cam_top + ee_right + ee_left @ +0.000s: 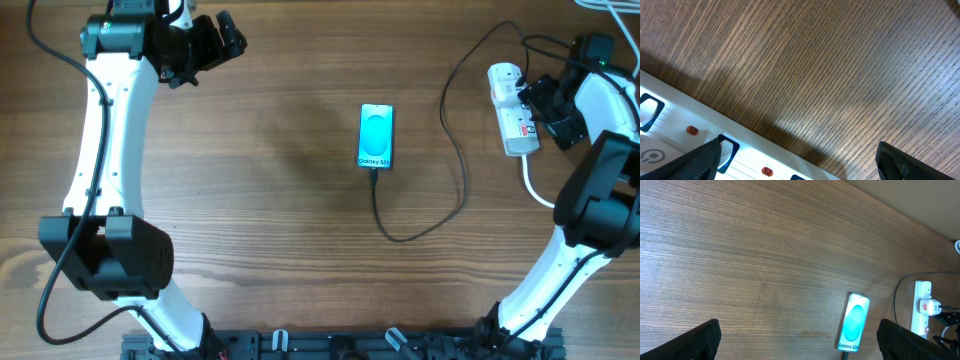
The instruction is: Plug charger to phone and switch on socket
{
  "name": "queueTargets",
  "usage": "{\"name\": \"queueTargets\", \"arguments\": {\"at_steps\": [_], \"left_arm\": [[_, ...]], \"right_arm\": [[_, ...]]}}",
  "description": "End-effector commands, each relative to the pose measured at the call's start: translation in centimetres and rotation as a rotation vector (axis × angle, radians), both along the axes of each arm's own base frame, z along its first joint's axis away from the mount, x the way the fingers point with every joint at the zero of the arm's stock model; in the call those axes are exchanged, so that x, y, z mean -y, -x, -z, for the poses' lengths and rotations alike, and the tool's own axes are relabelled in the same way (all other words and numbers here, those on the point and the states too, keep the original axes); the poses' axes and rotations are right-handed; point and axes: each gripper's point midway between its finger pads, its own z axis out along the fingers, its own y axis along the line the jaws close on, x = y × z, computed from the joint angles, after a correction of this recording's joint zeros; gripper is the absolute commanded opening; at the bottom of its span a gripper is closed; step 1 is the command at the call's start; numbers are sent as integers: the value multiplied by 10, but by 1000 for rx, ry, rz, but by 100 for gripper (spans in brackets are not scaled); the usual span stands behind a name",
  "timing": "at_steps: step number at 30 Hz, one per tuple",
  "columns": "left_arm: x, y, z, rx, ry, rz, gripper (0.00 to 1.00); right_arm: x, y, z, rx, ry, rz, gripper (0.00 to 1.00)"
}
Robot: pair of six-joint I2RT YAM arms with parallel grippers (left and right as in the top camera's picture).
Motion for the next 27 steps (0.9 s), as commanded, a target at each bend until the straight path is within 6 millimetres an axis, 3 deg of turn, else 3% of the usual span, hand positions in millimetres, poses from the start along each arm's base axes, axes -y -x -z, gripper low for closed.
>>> {"name": "queueTargets", "arguments": {"at_steps": [1, 9, 12, 14, 16, 19, 22, 24, 27], "left_arm": [[-3, 0, 5, -7, -14, 7, 100], [-3, 0, 5, -7, -14, 7, 100], [-3, 0, 5, -7, -14, 7, 100], [-3, 0, 5, -7, -14, 7, 100], [-3, 0, 5, -7, -14, 7, 100], [-3, 0, 5, -7, -14, 7, 100], [-3, 0, 5, -7, -13, 7, 100], [-3, 0, 5, -7, -14, 7, 100], [-3, 0, 5, -7, -14, 7, 100]], "right_arm": [[-19, 3, 15, -29, -76, -69, 99], [-28, 10, 37, -87, -108, -80, 99], [-40, 5, 34, -62, -157, -164, 100], [-46, 6, 21, -44, -192, -182, 99], [-47, 9, -17, -5, -170, -183, 100], [-49, 19, -100, 113, -114, -193, 100], [-62, 52, -181, 222, -62, -209, 100], [-81, 80, -210, 258, -53, -231, 100], [-125, 114, -227, 347, -32, -333, 100]]}}
